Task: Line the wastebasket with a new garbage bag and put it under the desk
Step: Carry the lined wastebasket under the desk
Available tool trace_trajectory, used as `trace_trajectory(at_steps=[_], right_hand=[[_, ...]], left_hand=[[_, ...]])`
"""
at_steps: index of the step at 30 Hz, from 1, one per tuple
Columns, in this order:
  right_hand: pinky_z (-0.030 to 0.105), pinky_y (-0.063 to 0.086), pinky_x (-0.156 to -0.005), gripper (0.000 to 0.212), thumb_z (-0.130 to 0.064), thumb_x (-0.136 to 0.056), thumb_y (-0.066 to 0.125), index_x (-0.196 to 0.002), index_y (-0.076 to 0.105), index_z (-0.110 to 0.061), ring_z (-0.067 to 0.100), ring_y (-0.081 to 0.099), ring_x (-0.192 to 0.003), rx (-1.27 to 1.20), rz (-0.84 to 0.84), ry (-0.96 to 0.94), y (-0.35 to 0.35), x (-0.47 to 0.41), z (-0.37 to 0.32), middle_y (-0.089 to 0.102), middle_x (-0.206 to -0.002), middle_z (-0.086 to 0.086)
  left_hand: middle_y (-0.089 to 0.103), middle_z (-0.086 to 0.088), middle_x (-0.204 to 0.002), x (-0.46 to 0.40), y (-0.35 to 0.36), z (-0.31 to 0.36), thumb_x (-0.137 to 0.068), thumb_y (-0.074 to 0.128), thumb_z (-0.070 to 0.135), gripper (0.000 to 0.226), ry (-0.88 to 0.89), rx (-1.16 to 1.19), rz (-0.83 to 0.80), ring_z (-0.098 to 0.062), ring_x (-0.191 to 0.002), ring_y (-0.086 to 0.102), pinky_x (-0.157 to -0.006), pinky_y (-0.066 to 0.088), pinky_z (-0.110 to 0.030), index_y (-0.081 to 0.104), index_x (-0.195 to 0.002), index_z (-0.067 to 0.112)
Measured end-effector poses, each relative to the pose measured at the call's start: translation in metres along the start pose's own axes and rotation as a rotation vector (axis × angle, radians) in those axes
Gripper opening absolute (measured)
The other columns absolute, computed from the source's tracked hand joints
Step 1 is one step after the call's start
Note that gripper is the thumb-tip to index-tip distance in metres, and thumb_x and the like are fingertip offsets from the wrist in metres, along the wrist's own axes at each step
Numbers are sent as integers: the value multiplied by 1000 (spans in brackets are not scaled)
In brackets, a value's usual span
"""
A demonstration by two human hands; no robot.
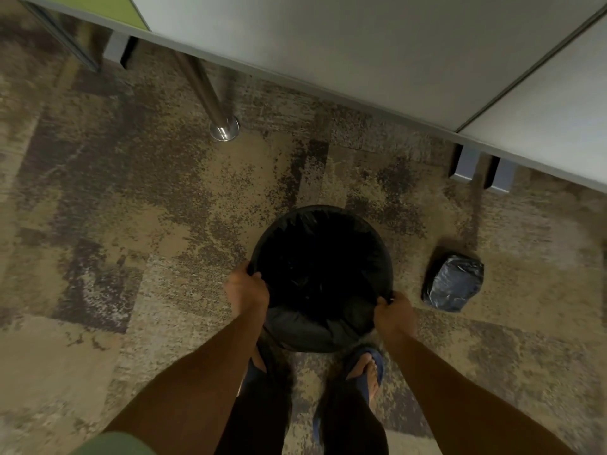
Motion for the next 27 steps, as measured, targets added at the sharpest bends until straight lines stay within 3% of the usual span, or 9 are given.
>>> trace_trajectory(at_steps=[3,6,11,16,20,22,23,25,27], right_hand=[[30,38,-78,38,-19,-102,52,-136,52,-3,39,59,-112,22,-9,-17,-3,4,-9,62,-127,22],[33,39,-81,40,-21,-102,53,-138,52,-4,39,59,-115,41,-32,-59,-3,10,-24,63,-129,20],[29,42,-58,39,-23,-102,53,-134,56,-1,19,57,-73,72,-72,-141,0,22,-60,67,-113,18],[25,38,-48,44,-29,-104,49,-143,49,-10,12,53,-62,79,-143,-204,5,34,-104,68,-95,6],[26,41,-60,41,-25,-103,51,-141,52,-11,13,52,-67,31,-130,-272,5,54,-144,67,-120,14],[31,51,-76,40,-27,-103,53,-139,54,-11,27,64,-89,-7,-151,-303,12,62,-166,65,-124,16],[39,54,-85,39,-28,-102,53,-137,57,-11,34,64,-101,-36,-167,-312,18,63,-176,65,-124,17],[50,55,-90,35,-31,-101,53,-128,62,-11,38,63,-103,-99,-191,-328,30,67,-200,67,-114,16],[46,55,-86,31,-35,-101,52,-120,65,-15,32,65,-96,-108,-198,-396,45,71,-228,67,-100,7]], left_hand=[[71,-22,-106,1,-11,0,-92,61,2,26,-22,30,28,-41,-101,66,-81,54,-45,67,-117,2],[71,-22,-107,2,-28,-2,-92,61,4,27,-49,22,50,-41,-103,66,-84,56,-49,68,-118,3],[71,-23,-102,2,-65,3,-91,60,3,22,-66,49,95,-42,-98,67,-79,54,-45,70,-111,3],[71,-25,-104,-1,-108,18,-92,60,3,22,-64,55,148,-41,-97,67,-75,51,-42,69,-112,0],[70,-25,-105,-4,-147,25,-93,59,6,25,-65,59,182,-41,-99,66,-78,51,-42,68,-115,2],[70,-25,-106,-11,-166,27,-93,57,5,25,-70,88,205,-42,-99,65,-81,52,-44,68,-115,2],[69,-26,-107,-16,-175,25,-93,57,5,25,-84,103,224,-43,-100,65,-83,53,-46,68,-115,2],[68,-26,-109,-32,-193,19,-93,56,5,27,-116,138,269,-44,-103,63,-86,52,-47,67,-117,3],[68,-26,-110,-51,-207,16,-93,56,5,29,-117,172,284,-43,-103,64,-86,53,-47,67,-119,3]])
Point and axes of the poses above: each hand's wrist, its own x-axis away from the middle knuckle, its own y-axis out of the palm, z = x × y, the point moved 10 cm from there along -x, towards the middle knuckle
